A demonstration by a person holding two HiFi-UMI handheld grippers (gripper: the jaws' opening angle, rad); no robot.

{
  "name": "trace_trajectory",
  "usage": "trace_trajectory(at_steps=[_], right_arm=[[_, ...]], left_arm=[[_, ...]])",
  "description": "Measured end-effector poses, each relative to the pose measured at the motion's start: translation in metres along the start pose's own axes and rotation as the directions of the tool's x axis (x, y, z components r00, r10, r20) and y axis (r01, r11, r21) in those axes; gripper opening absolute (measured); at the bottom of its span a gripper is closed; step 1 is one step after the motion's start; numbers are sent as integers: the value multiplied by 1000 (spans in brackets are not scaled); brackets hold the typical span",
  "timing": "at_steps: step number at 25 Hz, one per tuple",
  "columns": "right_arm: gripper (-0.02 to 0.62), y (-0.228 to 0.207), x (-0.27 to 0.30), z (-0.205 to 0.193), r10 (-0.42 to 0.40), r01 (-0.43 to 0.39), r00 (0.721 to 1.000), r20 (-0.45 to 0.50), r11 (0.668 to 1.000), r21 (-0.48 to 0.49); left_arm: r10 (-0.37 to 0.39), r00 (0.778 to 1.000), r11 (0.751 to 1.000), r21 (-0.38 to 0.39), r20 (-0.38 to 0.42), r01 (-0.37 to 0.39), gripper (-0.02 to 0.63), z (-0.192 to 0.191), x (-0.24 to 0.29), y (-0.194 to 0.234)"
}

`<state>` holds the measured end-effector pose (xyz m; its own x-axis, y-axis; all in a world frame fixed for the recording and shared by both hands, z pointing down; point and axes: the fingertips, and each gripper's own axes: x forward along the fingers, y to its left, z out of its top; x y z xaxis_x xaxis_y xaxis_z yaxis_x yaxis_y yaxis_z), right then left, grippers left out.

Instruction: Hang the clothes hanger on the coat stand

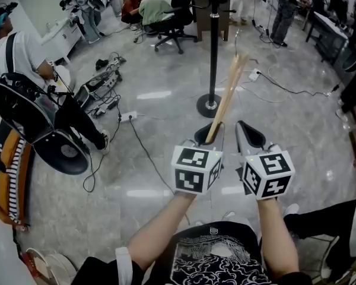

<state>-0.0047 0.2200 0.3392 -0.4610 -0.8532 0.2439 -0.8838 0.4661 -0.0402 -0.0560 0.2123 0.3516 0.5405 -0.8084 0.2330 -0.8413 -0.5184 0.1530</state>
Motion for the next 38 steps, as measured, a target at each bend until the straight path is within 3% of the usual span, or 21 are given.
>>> trace_trajectory(at_steps=[12,31,38], right_arm=[[0,-43,32,-1,32,-33,999,10,999,19],[0,-210,93,27,121,-121,993,1,992,46],[0,-250,104,31,147,-147,989,-4,988,43]], left_arm=[[25,1000,1000,16,-13,-24,37,4,51,4],[110,993,994,22,-46,-109,37,48,216,-29],[132,990,991,19,-48,-131,37,58,256,-42]])
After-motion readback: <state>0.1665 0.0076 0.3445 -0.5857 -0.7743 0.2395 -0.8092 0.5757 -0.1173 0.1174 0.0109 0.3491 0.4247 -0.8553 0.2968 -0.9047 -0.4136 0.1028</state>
